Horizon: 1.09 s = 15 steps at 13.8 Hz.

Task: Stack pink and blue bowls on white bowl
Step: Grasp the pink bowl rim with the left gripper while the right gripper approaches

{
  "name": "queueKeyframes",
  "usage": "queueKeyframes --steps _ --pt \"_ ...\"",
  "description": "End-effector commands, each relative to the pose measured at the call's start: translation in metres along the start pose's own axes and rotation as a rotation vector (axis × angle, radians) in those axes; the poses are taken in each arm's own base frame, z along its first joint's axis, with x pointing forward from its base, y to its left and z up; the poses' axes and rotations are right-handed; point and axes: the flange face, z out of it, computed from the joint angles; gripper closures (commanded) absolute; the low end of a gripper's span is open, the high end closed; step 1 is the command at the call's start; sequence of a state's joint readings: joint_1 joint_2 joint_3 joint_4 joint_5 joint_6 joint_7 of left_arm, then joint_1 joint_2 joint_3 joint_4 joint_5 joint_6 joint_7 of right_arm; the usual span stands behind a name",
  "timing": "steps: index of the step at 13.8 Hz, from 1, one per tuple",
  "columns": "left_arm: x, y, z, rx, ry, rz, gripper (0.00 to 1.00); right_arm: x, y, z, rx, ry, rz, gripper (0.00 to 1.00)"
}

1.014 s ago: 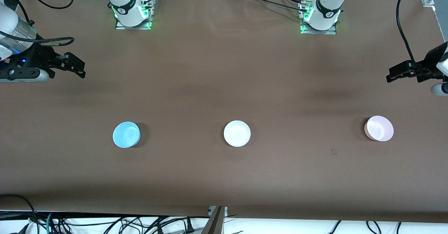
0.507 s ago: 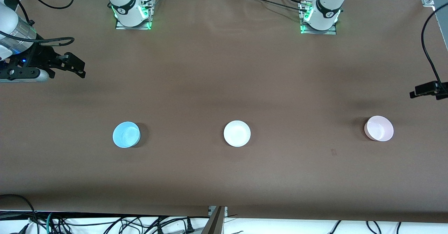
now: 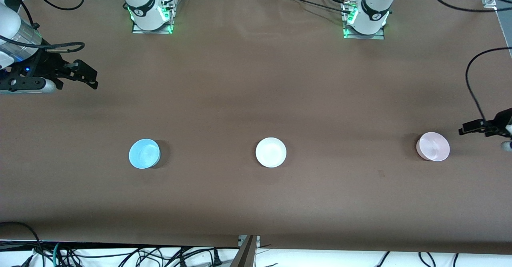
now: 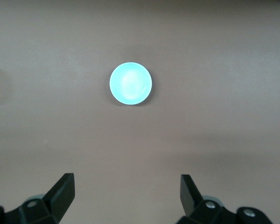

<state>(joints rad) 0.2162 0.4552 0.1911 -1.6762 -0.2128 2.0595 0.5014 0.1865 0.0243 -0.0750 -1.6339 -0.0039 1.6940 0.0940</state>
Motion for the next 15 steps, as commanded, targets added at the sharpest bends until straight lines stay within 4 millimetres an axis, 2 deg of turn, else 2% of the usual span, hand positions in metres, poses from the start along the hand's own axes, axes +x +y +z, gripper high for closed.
queueKeyframes --steps 1,4,7,9,10,12,15 --pt "0.001 -0.016 0.041 -0.055 0.047 0.020 0.00 0.008 -0.003 0.005 0.017 -0.005 -0.005 0.00" --pt "0.004 -0.030 0.079 -0.063 0.086 0.043 0.00 0.009 -0.004 0.007 0.016 -0.008 -0.005 0.00" --pt "0.002 -0.045 0.111 -0.082 0.115 0.046 0.02 0.011 -0.009 0.018 0.016 -0.034 0.005 0.00" --pt "-0.001 -0.051 0.116 -0.090 0.118 0.059 0.10 0.014 -0.008 0.022 0.015 -0.034 -0.007 0.00" --pt "-0.001 -0.051 0.117 -0.092 0.119 0.066 0.14 0.019 -0.010 0.036 0.007 -0.053 -0.016 0.00" --pt "-0.003 -0.053 0.119 -0.107 0.128 0.045 0.43 0.023 -0.009 0.039 0.012 -0.057 -0.012 0.00" --pt "-0.004 -0.053 0.125 -0.128 0.135 0.019 0.74 0.029 -0.009 0.054 0.005 -0.081 -0.011 0.00"
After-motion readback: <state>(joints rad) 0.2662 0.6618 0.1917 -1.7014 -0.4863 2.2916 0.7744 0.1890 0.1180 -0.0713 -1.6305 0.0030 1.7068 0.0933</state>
